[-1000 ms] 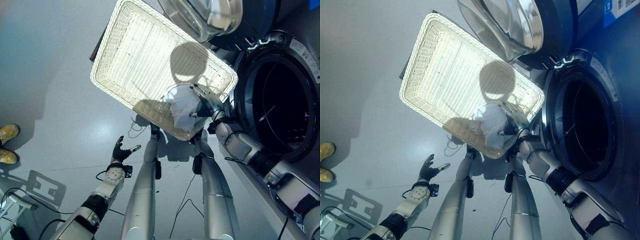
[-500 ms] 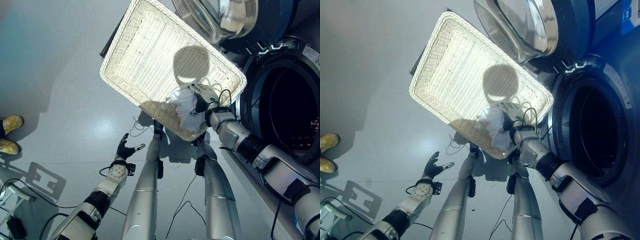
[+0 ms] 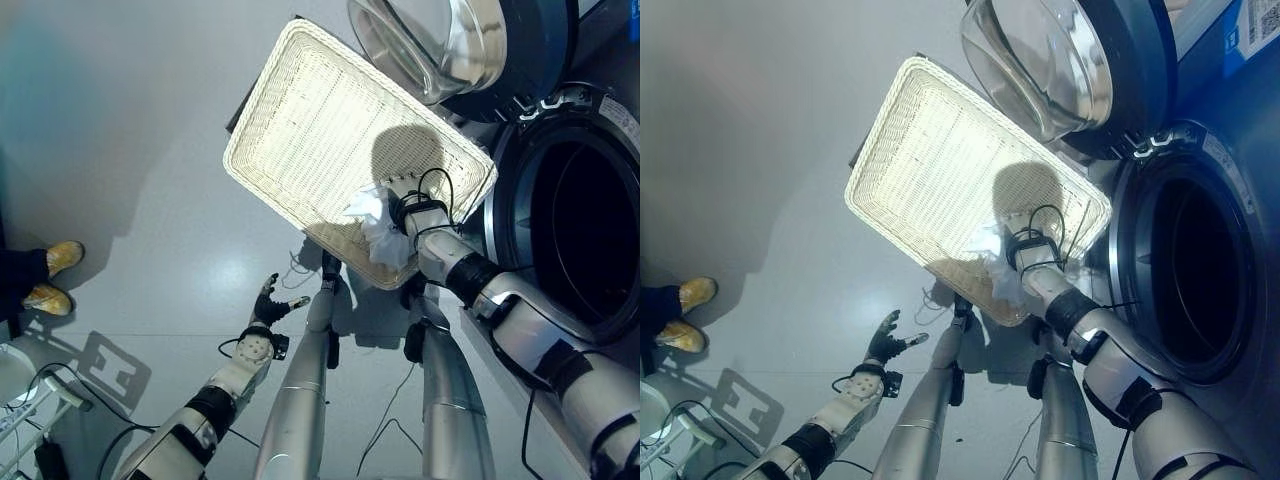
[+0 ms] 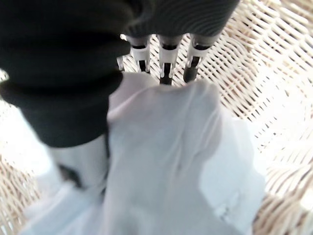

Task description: Put the clothes into the washing machine.

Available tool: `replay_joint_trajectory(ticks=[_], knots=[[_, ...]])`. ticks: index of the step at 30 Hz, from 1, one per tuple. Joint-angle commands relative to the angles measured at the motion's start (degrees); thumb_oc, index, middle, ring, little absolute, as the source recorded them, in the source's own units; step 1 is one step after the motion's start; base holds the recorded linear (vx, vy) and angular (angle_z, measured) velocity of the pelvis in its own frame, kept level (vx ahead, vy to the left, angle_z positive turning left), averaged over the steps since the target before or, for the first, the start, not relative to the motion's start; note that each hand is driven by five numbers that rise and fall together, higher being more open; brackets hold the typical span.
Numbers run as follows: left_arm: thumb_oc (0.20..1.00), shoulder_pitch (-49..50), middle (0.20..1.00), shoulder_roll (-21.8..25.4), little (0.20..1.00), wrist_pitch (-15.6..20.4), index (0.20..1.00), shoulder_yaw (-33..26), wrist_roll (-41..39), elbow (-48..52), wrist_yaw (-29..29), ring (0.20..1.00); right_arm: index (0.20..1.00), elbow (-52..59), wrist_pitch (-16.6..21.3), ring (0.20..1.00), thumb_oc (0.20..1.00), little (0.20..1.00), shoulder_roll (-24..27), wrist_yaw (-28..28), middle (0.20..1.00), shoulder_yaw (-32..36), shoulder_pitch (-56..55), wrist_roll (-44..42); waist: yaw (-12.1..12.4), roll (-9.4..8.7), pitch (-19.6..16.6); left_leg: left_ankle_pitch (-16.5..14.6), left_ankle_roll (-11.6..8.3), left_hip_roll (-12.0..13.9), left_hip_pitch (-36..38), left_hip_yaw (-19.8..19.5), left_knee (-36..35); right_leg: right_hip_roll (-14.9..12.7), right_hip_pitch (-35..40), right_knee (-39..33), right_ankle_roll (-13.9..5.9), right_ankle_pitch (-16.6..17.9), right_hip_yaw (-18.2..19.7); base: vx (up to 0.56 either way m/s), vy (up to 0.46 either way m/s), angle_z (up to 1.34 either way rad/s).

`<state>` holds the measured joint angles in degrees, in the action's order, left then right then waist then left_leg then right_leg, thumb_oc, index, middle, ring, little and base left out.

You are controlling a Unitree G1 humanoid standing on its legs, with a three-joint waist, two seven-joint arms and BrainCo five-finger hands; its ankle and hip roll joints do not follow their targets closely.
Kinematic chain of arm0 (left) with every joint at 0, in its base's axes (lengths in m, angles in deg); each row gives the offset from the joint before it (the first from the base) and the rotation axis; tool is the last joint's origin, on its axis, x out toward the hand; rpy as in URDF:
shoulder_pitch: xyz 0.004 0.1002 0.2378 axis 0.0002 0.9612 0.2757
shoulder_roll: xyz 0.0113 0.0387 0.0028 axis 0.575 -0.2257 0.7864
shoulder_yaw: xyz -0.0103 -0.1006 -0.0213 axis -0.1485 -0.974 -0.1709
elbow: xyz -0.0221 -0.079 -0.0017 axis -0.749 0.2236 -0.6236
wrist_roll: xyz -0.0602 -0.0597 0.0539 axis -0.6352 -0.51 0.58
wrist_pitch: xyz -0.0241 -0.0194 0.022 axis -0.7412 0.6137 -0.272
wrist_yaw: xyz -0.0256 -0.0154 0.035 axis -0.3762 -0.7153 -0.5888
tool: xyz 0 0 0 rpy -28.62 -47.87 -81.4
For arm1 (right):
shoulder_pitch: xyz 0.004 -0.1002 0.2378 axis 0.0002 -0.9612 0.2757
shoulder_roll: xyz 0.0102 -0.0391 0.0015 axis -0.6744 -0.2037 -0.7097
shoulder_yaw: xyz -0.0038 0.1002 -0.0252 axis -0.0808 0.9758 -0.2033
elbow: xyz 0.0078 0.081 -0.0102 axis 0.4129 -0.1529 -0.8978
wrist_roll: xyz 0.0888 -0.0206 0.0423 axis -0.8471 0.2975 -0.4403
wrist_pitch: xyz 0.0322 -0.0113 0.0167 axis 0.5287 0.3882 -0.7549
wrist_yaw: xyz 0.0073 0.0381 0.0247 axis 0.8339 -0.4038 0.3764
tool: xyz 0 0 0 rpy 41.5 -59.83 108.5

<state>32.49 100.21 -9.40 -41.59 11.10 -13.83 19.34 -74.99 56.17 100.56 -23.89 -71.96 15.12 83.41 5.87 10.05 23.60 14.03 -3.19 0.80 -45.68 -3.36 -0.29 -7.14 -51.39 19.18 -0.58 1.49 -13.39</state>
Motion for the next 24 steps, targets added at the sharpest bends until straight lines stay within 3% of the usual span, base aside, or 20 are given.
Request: replay_joint_trajectory(ticks=[1, 7, 8, 13, 15, 18, 19, 20, 21, 24], knots=[[1.0, -4.2, 1.0, 0.2, 1.0, 0.2, 1.0, -0.6, -0.1, -0.6, -1.3, 1.0, 0.2, -15.6, -0.4, 0.2, 0.2, 0.2, 3.8, 8.0, 0.2, -1.4, -7.3, -4.1, 1.7, 1.52, 6.2, -2.2, 1.75, -6.3, -0.6, 3.9, 0.9, 0.6, 2.4, -11.4, -5.76, 7.5, 1.1, 0.0, 0.0, 0.0], [1.0, -5.0, 1.0, -0.4, 1.0, -1.2, 1.0, -1.0, -0.5, -0.8, -1.7, 1.0, 0.2, -16.6, 3.8, 0.2, 0.2, 0.2, 4.5, -5.6, 0.2, 1.9, -8.2, -12.4, 0.8, 1.05, 6.2, -2.4, 1.83, -5.9, 0.2, 4.4, 1.2, 1.2, 3.2, -10.8, -5.44, 7.0, 1.9, -0.01, 0.0, 0.04], [1.0, -5.0, 1.0, -0.4, 1.0, -1.3, 1.0, -1.0, -0.5, -0.8, -1.7, 1.0, 0.2, -16.6, 3.9, 0.2, 0.2, 0.2, 4.5, -5.9, 0.2, 2.0, -8.2, -12.6, 0.8, 1.04, 6.2, -2.4, 1.84, -5.8, 0.2, 4.4, 1.2, 1.2, 3.2, -10.7, -5.43, 7.0, 1.9, -0.01, -0.025, 0.11], [1.0, -5.2, 1.0, 0.8, 1.0, -3.1, 1.0, -1.0, 0.0, 0.5, -1.6, 1.0, 0.2, -15.0, 9.3, 0.2, 0.2, 0.2, 6.3, -16.9, 0.2, 5.5, -6.9, -26.1, 0.7, 0.32, 6.2, -3.1, 2.01, -5.7, 1.2, 4.4, 2.3, 1.3, 4.3, -9.6, -5.44, 6.6, 1.5, -0.01, -0.083, 0.13], [1.0, -4.7, 1.0, 1.9, 1.0, -4.1, 1.0, -1.2, 0.3, 1.5, -1.5, 1.0, 0.2, -12.9, 12.1, 0.2, 0.2, 0.2, 7.9, -19.2, 0.2, 6.8, -6.3, -34.1, 0.6, -0.29, 6.2, -3.4, 2.03, -5.6, 1.7, 4.2, 2.7, 1.3, 4.9, -9.3, -5.54, 6.5, 1.3, -0.01, -0.112, 0.1], [1.0, -1.5, 1.0, 5.9, 1.0, -7.1, 1.0, -3.4, 1.1, 6.8, -1.2, 1.0, 0.2, 5.5, 11.1, 0.2, 0.2, 0.2, 12.8, -16.3, 0.2, 12.0, -8.6, -60.1, -0.2, -2.48, 6.2, -4.5, 1.94, -5.3, 2.9, 4.5, 3.8, 1.5, 6.0, -8.5, -5.49, 6.0, 1.0, -0.02, -0.106, 0.03], [1.0, -1.4, 1.0, 6.0, 1.0, -7.2, 1.0, -3.5, 1.1, 7.0, -1.2, 1.0, 0.2, 6.0, 11.3, 0.2, 0.2, 0.2, 12.9, -16.3, 0.2, 12.1, -8.8, -61.2, -0.2, -2.55, 6.2, -4.6, 1.94, -5.3, 3.0, 4.5, 3.8, 1.5, 6.1, -8.5, -5.48, 6.0, 1.1, -0.01, -0.052, -0.06], [1.0, 0.7, 1.0, 7.5, 1.0, -7.3, 1.0, -5.2, 1.4, 8.2, -0.9, 1.0, 0.2, 15.6, 12.1, 0.2, 0.2, 0.2, 14.2, -16.1, 0.2, 16.4, -12.5, -74.4, -1.0, -3.5, 6.2, -5.4, 2.04, -5.1, 3.7, 4.8, 4.7, 1.8, 6.5, -7.6, -5.25, 5.3, 1.2, -0.01, -0.026, -0.08], [1.0, 1.0, 1.0, 7.6, 1.0, -7.3, 1.0, -5.4, 1.5, 8.3, -0.9, 1.0, 0.2, 16.4, 13.0, 0.2, 0.2, 0.2, 14.3, -16.3, 0.2, 16.8, -13.0, -76.5, -1.1, -3.63, 6.2, -5.5, 2.06, -5.1, 3.8, 4.9, 4.9, 1.9, 6.6, -7.4, -5.22, 5.2, 1.3, -0.02, -0.024, -0.15], [1.0, 4.3, 1.0, 7.9, 1.0, -5.7, 1.0, -9.0, 2.3, 7.1, -0.7, 1.0, 0.2, 28.0, 20.0, 0.2, 0.2, 0.2, 13.0, -10.9, 0.2, 25.5, -23.9, -95.5, -3.2, -5.1, 6.2, -6.9, 2.43, -4.5, 5.4, 6.1, 6.5, 2.7, 7.5, -5.5, -4.89, 3.9, 2.5, -0.03, 0.004, -0.22]])
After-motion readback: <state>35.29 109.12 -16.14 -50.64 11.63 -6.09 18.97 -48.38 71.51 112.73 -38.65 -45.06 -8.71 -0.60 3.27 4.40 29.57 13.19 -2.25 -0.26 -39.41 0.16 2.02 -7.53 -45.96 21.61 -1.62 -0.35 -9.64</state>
